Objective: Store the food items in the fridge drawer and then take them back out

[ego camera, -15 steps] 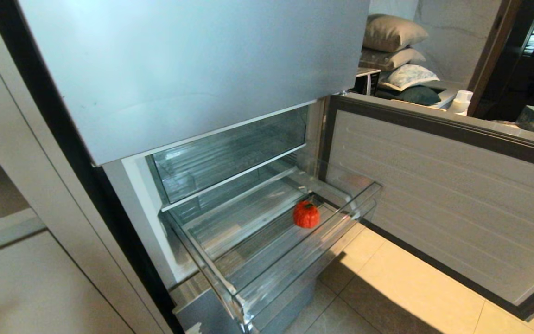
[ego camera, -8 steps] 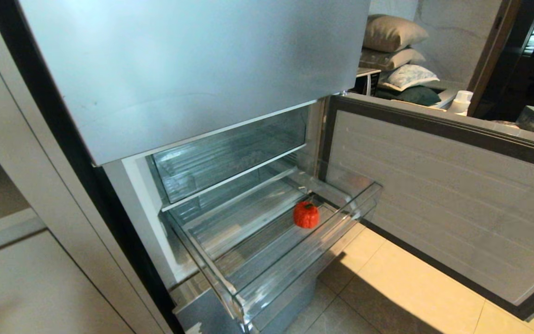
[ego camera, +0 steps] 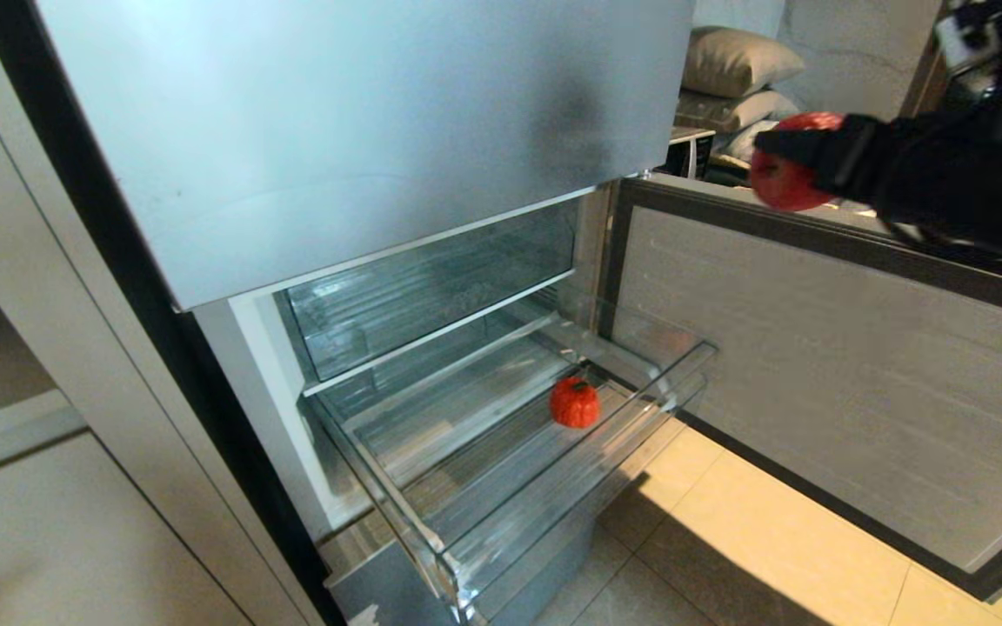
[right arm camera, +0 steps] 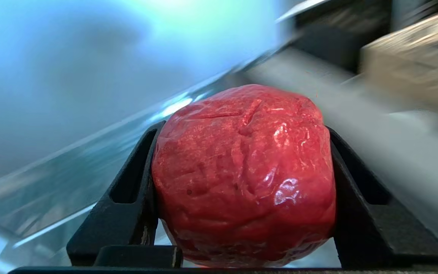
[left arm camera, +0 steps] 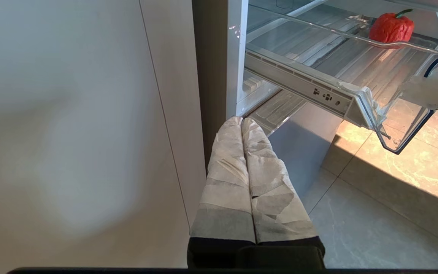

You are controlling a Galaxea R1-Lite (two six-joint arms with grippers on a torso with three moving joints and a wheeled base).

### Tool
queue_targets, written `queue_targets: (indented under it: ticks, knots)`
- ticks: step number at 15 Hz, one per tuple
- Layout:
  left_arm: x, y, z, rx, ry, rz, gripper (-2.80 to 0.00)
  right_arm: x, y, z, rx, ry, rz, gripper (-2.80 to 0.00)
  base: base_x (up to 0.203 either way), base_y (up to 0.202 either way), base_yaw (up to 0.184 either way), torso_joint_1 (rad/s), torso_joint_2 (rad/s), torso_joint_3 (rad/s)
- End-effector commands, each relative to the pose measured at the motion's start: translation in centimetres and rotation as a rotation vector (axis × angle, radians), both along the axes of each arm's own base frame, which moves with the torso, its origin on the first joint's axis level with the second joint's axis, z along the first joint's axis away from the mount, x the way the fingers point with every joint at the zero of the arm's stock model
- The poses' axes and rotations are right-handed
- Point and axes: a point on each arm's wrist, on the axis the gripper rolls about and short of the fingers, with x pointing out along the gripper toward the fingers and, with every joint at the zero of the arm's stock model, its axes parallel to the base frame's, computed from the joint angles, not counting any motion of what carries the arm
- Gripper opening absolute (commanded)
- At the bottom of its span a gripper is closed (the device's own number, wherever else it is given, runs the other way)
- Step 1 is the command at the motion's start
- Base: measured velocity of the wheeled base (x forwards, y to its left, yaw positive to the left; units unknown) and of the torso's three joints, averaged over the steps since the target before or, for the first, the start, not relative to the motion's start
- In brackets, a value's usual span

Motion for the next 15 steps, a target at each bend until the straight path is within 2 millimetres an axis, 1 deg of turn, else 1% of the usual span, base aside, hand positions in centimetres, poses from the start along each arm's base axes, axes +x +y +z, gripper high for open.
queue_targets:
  ticks: [1, 3, 4, 6, 7, 9, 12, 15]
  knots:
    - [0.0, 0.0, 0.0, 0.0, 0.0, 0.0, -2.8, 5.4, 5.6, -6.4, -0.028, 0.115, 0.047, -2.8, 0.0, 0.0, 0.0, 0.0, 0.0, 0.0]
    - [0.0, 0.0, 0.0, 0.0, 0.001, 0.0, -2.8, 8.0, 8.8, -9.4, -0.037, 0.135, 0.026, -2.8, 0.0, 0.0, 0.0, 0.0, 0.0, 0.0]
    - [0.0, 0.0, 0.0, 0.0, 0.001, 0.0, -2.8, 8.7, 10.5, -10.5, -0.042, 0.137, 0.022, -2.8, 0.0, 0.0, 0.0, 0.0, 0.0, 0.0]
    - [0.0, 0.0, 0.0, 0.0, 0.0, 0.0, -2.8, 9.3, 13.1, -12.7, -0.066, 0.169, 0.046, -2.8, 0.0, 0.0, 0.0, 0.0, 0.0, 0.0]
    - [0.0, 0.0, 0.0, 0.0, 0.0, 0.0, -2.8, 9.5, 13.9, -13.6, -0.075, 0.181, 0.057, -2.8, 0.0, 0.0, 0.0, 0.0, 0.0, 0.0]
    - [0.0, 0.0, 0.0, 0.0, 0.0, 0.0, -2.8, 10.1, 14.9, -14.9, -0.085, 0.197, 0.068, -2.8, 0.0, 0.0, 0.0, 0.0, 0.0, 0.0]
    - [0.0, 0.0, 0.0, 0.0, 0.0, 0.0, -2.8, 11.6, 16.1, -16.8, -0.091, 0.207, 0.074, -2.8, 0.0, 0.0, 0.0, 0.0, 0.0, 0.0]
    - [0.0, 0.0, 0.0, 0.0, 0.001, 0.0, -2.8, 12.0, 16.9, -18.1, -0.101, 0.223, 0.094, -2.8, 0.0, 0.0, 0.0, 0.0, 0.0, 0.0]
